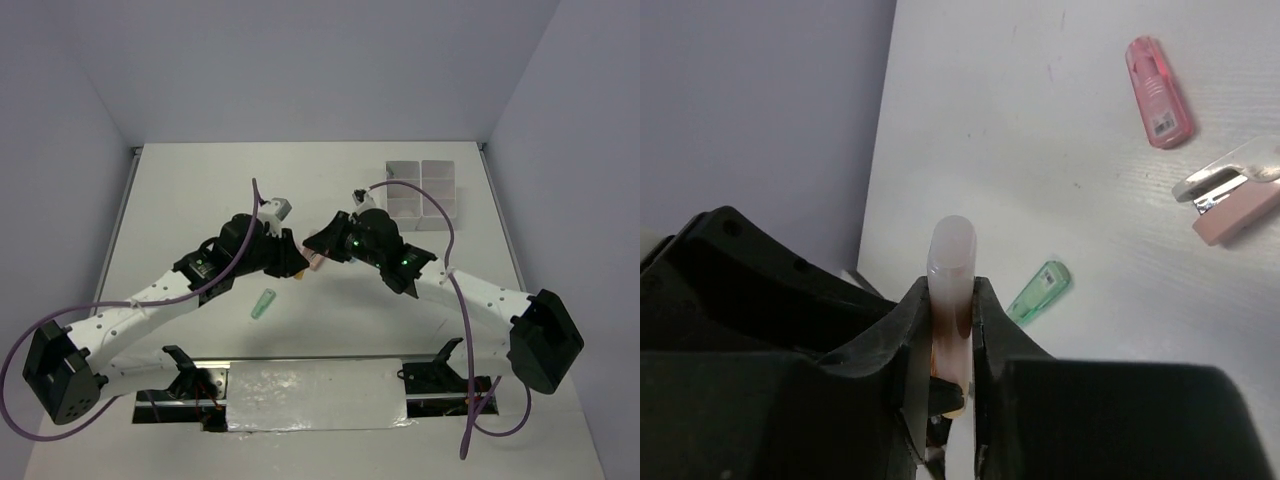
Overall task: Sort the stationery into containers
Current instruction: Place the pen in the storage box.
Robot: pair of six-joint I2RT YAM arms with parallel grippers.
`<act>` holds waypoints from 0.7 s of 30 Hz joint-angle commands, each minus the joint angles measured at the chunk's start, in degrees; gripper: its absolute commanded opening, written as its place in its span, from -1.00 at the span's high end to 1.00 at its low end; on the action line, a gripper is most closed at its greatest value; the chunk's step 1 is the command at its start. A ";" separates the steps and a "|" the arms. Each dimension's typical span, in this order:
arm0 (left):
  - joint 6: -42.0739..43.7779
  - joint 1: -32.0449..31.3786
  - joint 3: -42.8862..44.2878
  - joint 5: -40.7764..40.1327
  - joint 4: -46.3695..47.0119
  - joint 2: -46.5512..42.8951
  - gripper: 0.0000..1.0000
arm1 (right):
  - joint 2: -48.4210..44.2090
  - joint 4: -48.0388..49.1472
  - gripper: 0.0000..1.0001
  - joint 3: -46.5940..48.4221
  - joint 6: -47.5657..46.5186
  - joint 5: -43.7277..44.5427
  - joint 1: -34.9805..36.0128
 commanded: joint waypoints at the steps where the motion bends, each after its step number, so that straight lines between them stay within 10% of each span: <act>1: 1.48 -0.43 0.64 1.37 3.92 -0.63 0.99 | -0.07 1.99 0.73 1.68 1.59 1.64 0.37; 4: 2.09 -0.43 1.52 -0.21 2.96 -0.55 0.88 | -0.59 3.32 1.00 0.37 3.87 1.19 0.46; 9: 2.09 -0.43 3.45 -2.32 1.20 -1.07 -0.59 | -3.84 9.28 1.00 -4.55 10.11 3.12 0.11; 21: -2.29 -0.51 -2.60 3.11 12.60 -9.33 -0.85 | -23.87 21.78 1.00 -24.86 33.05 20.76 0.11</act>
